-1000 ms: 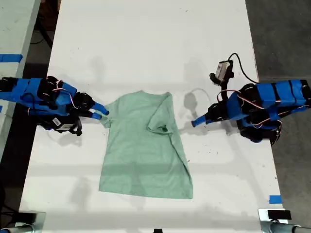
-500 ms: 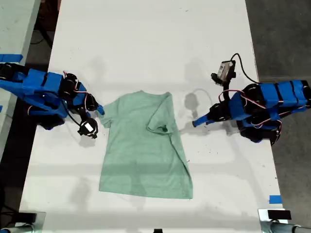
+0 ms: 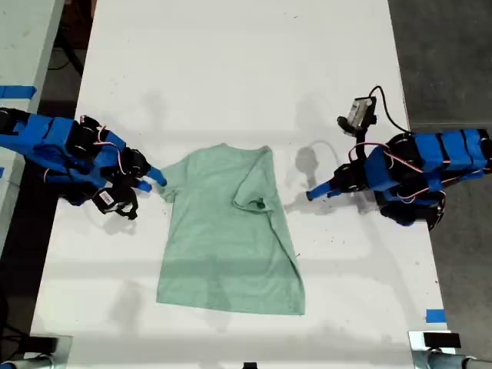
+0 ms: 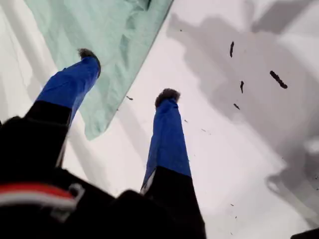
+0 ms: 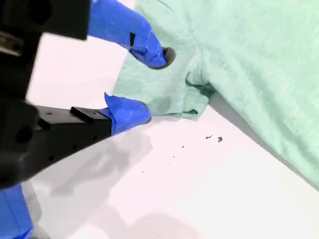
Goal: Fold t shirt
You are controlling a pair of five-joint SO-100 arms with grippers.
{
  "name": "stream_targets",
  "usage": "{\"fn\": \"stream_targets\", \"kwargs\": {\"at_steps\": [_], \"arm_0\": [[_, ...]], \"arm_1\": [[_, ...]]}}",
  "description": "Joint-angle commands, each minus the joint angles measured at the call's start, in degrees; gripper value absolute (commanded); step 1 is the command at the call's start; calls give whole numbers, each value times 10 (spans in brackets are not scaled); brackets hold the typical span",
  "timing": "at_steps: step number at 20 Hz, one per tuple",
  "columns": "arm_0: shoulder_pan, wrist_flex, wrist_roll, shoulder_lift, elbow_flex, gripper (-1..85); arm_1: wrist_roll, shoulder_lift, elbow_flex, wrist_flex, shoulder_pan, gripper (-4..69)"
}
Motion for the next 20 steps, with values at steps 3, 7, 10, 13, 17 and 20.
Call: {"fn": "stream_targets", "kwargs": {"at_steps": [3, 7, 10, 13, 17, 20], "arm_0": [[12, -39, -3, 70, 35, 104], [10, -69, 27, 190, 100, 77], [3, -85, 34, 286, 170, 63], [-2, -79, 40, 303, 171, 57], [-8, -60, 68, 379, 183, 51], [-7, -59, 71, 378, 183, 57]], "arm_1": [[11, 14, -5, 9, -14, 245], [14, 21, -4, 15, -15, 245], [17, 26, 4, 15, -15, 244], [19, 35, 9, 18, -15, 244], [22, 41, 18, 16, -16, 243], [25, 51, 29, 13, -18, 242]]}}
